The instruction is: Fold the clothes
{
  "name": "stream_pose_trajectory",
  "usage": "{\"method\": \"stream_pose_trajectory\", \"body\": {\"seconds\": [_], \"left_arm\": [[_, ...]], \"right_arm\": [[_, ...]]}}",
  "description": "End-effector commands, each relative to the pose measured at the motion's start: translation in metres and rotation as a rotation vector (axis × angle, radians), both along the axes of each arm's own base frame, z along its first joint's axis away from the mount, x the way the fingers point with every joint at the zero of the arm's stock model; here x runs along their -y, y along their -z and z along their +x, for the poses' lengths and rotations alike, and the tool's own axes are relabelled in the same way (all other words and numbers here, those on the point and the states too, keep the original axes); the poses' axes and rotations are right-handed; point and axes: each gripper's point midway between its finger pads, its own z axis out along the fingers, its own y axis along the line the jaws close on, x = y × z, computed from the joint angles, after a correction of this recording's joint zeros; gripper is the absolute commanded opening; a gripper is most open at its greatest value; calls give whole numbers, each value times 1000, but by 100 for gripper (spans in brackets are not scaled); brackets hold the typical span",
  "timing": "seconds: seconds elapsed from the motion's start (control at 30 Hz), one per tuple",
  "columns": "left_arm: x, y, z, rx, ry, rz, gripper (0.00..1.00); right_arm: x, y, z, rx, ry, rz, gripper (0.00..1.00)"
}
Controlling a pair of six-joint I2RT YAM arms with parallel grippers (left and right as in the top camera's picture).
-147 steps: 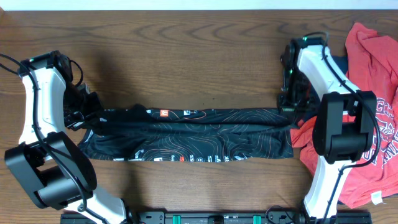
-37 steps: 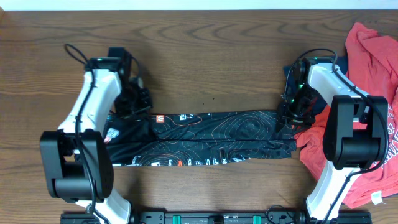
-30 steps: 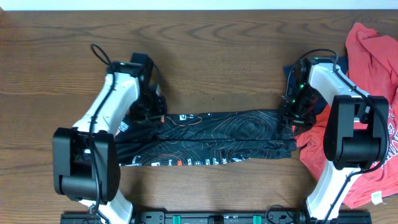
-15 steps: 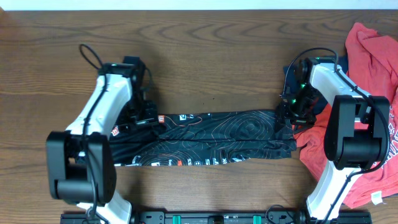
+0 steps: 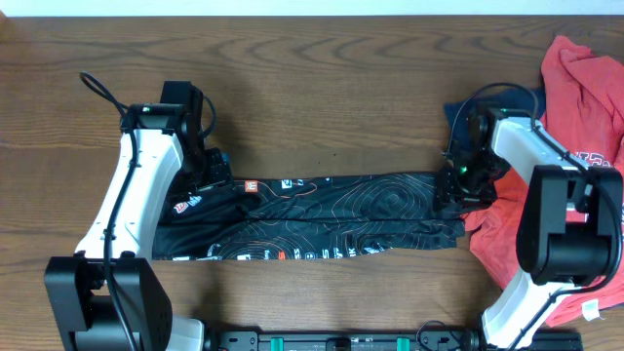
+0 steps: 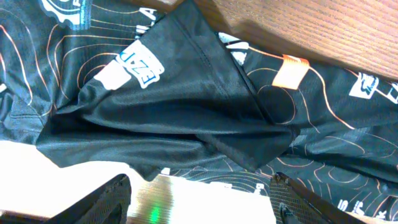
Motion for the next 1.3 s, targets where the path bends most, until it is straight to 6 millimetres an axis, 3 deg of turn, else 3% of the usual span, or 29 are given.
{"method": "stream_pose_trajectory", "body": {"seconds": [0.0,0.13,0.33,0.6,0.73,0.87,0.97,1.1,1.27], "left_arm": [[-3,0,0,0,-6,13,73],[-3,0,0,0,-7,13,73],[-3,-1,-1,-1,-7,13,73],[-14,-1,-2,-3,-38,24,73],[-26,-4,-3,0,-82,23,73],[-34,-6,-4,4,-109,23,73],[-35,-6,-4,3,-113,23,73],[-35,-6,-4,3,-111,23,73],[-35,-6,-5,0,-82,24,73]], "right_arm": [[-3,36,-29,-111,5,22,48],[-3,35,-31,-121,17,19,21],[-4,37,-28,-104,15,18,1],[-4,28,-13,-52,33,37,1],[11,1,20,65,128,23,1],[20,-33,45,188,109,23,1],[20,-46,48,214,92,24,1],[16,-48,44,203,64,30,1],[-6,-55,41,191,-38,47,1]]}}
